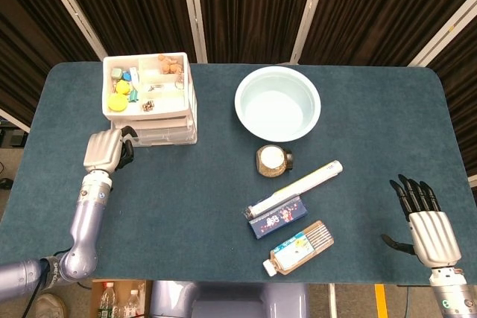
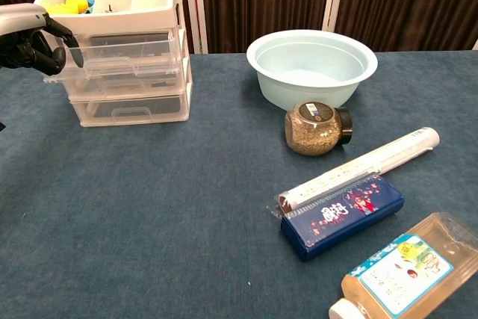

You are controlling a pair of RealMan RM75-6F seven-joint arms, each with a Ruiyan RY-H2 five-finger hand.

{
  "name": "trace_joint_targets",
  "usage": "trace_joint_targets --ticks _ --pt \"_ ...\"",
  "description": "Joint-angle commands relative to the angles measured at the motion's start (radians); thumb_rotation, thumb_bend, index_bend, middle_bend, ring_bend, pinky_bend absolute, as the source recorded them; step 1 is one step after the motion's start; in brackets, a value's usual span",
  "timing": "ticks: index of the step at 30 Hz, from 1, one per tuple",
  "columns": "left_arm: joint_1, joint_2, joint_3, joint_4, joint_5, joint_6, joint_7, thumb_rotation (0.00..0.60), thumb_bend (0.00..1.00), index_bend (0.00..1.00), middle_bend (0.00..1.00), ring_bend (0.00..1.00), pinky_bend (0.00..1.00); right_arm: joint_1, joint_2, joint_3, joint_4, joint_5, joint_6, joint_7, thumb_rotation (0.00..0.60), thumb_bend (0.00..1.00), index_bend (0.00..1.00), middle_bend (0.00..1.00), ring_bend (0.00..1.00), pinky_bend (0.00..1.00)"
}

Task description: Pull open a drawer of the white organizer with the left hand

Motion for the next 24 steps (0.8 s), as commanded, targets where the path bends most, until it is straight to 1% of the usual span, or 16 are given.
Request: trace_joint_targets --ticks 1,11,18,24 --pt "-0.001 0.008 0.001 -0.012 0.002 0.001 -0.011 0.6 0.76 0.46 1.0 0.97 1.0 0.0 0.0 0.0 0.0 -0.001 0.001 0.0 0.6 0.07 0.0 0.0 0.0 0.0" --pt "0.013 0.051 0.019 -0.085 -0.004 -0.002 -0.043 0.6 0.76 0.45 1.0 0.97 1.0 0.0 -0.002 0.0 -0.001 0.0 0.0 -0.002 0.6 0.07 0.0 0.0 0.0 0.0" --pt "0.032 0.092 0.057 -0.141 0.01 -0.002 -0.054 0.6 0.76 0.44 1.0 0.97 1.0 0.0 -0.002 -0.001 -0.001 -0.003 0.002 -0.005 0.6 0.07 0.0 0.0 0.0 0.0" --pt "0.046 0.111 0.078 -0.171 0.027 -0.004 -0.076 0.6 0.76 0.44 1.0 0.97 1.0 -0.001 -0.003 -0.001 -0.001 -0.003 0.003 -0.007 0.6 0.07 0.0 0.0 0.0 0.0"
